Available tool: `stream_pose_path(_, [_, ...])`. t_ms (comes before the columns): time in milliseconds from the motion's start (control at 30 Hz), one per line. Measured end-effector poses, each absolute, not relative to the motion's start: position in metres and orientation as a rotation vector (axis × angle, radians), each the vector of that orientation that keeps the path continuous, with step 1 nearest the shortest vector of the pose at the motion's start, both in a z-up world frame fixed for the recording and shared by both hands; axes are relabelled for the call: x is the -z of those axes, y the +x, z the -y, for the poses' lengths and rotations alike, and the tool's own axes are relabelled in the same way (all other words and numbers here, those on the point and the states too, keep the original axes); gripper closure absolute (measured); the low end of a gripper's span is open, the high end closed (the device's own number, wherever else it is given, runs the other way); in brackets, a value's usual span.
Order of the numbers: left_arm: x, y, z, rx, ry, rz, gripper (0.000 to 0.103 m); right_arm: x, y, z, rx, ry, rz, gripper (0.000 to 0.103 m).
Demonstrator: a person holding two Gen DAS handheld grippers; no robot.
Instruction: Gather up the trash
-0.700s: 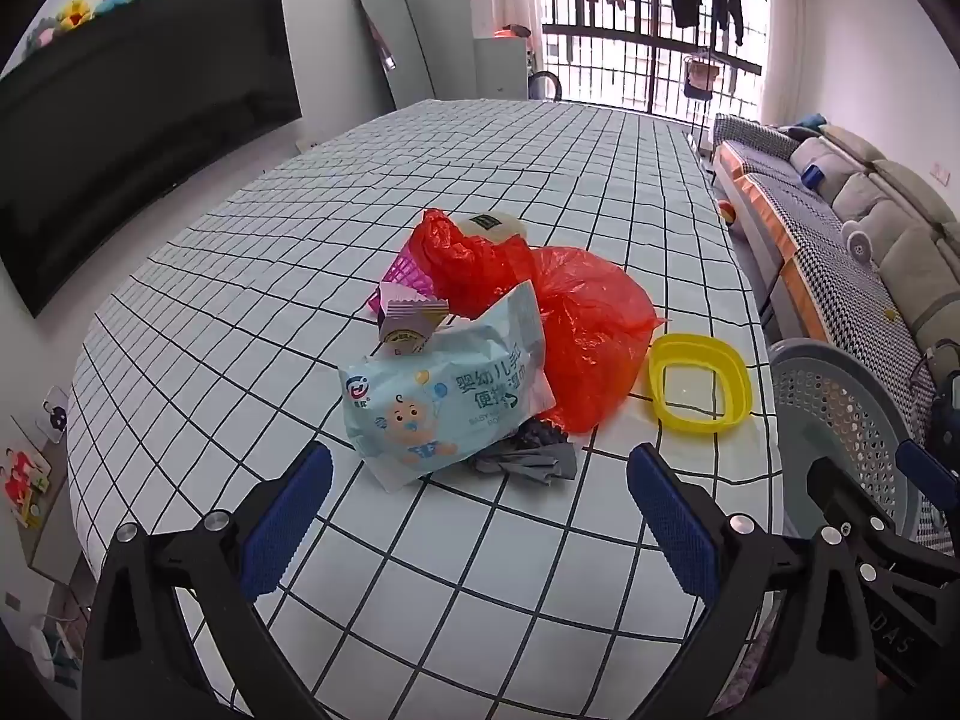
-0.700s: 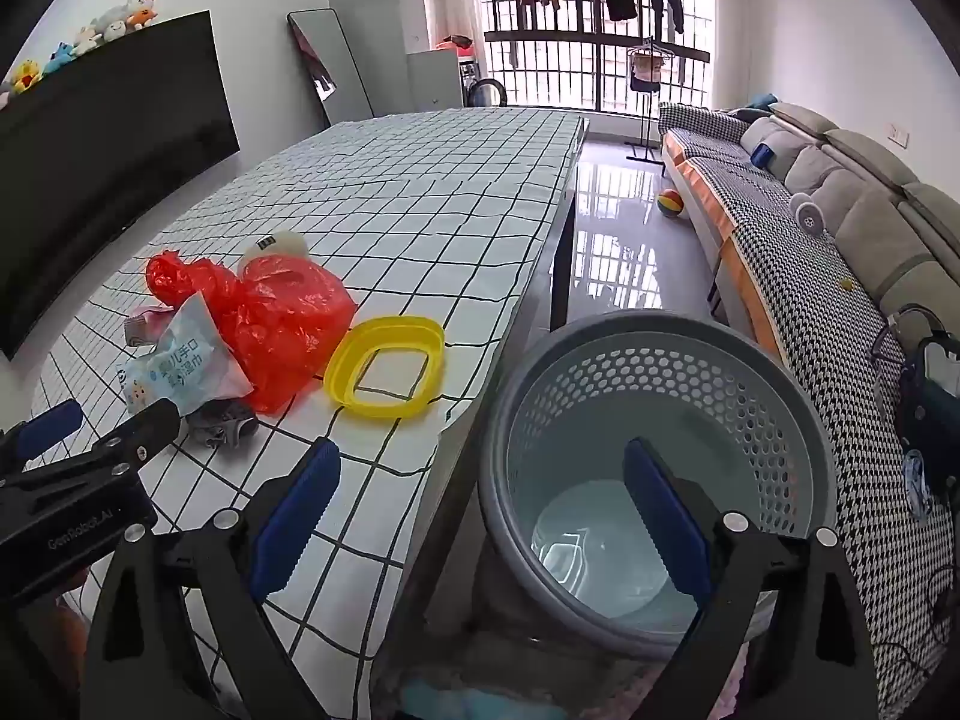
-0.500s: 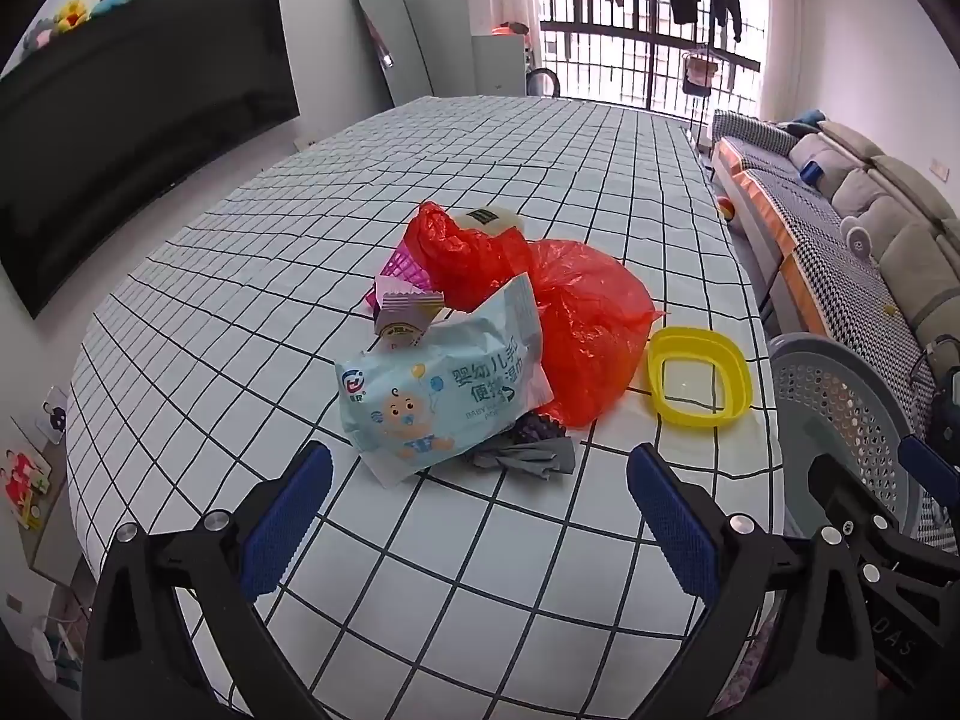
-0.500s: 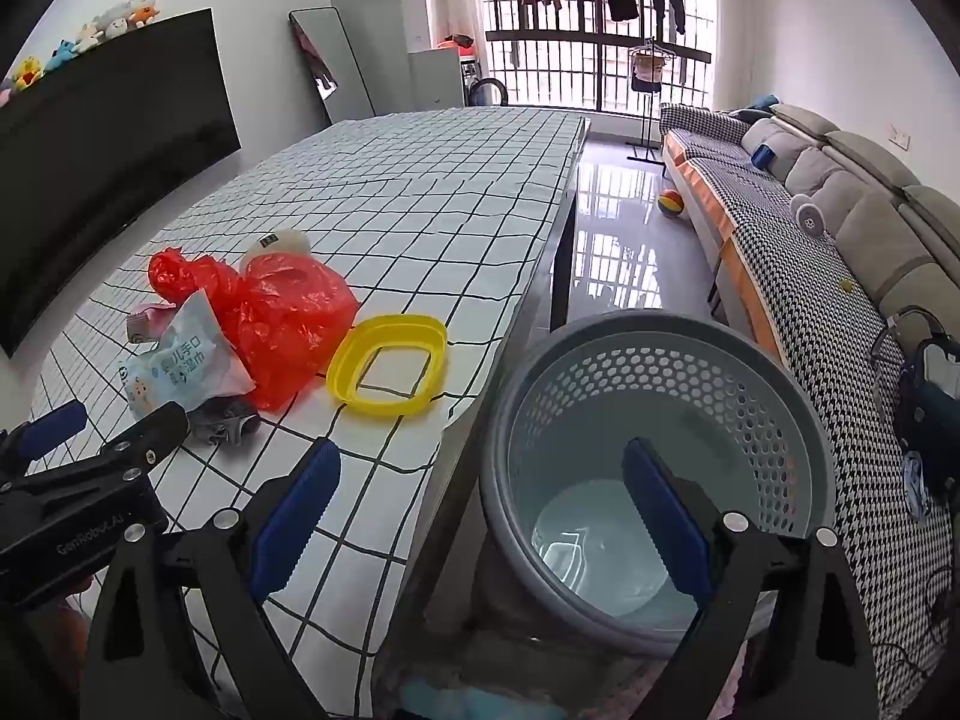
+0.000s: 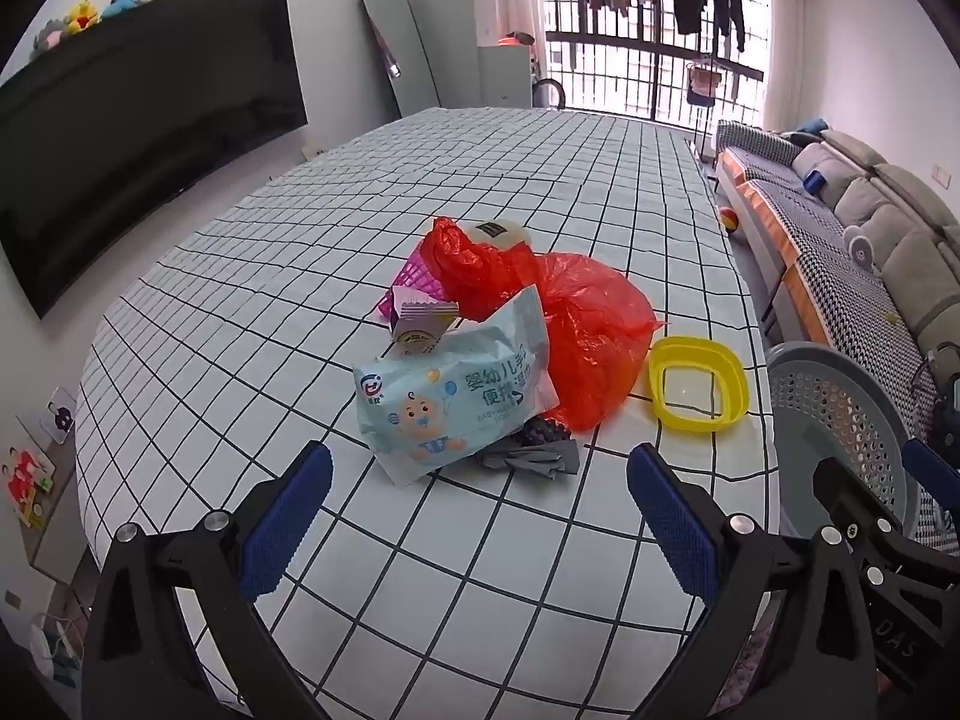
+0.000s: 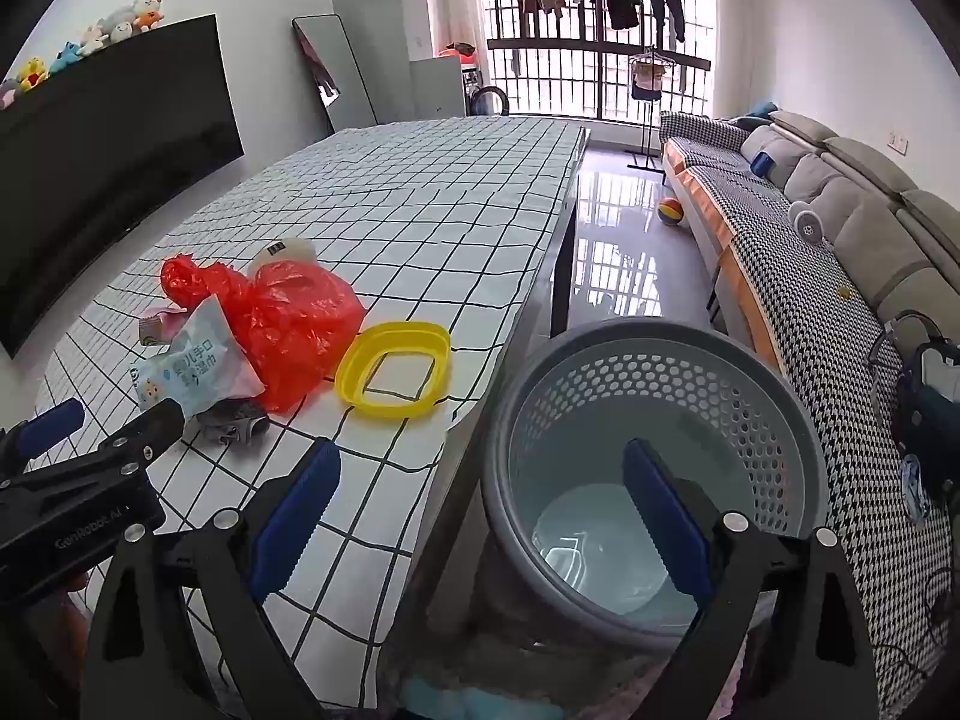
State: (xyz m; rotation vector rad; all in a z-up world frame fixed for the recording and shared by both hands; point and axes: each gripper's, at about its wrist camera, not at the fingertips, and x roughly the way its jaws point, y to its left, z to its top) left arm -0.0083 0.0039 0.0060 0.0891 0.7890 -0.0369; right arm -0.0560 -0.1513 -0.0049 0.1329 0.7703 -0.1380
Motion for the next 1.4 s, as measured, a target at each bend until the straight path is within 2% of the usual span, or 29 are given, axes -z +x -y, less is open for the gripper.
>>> stream_pose_path(1400, [-0.0088,-0.0089,-0.0044,0.03,0.099,-0.778,0.006,0.0009,-0.0546,0.1511,0.138,0.133,-0.762,0.012])
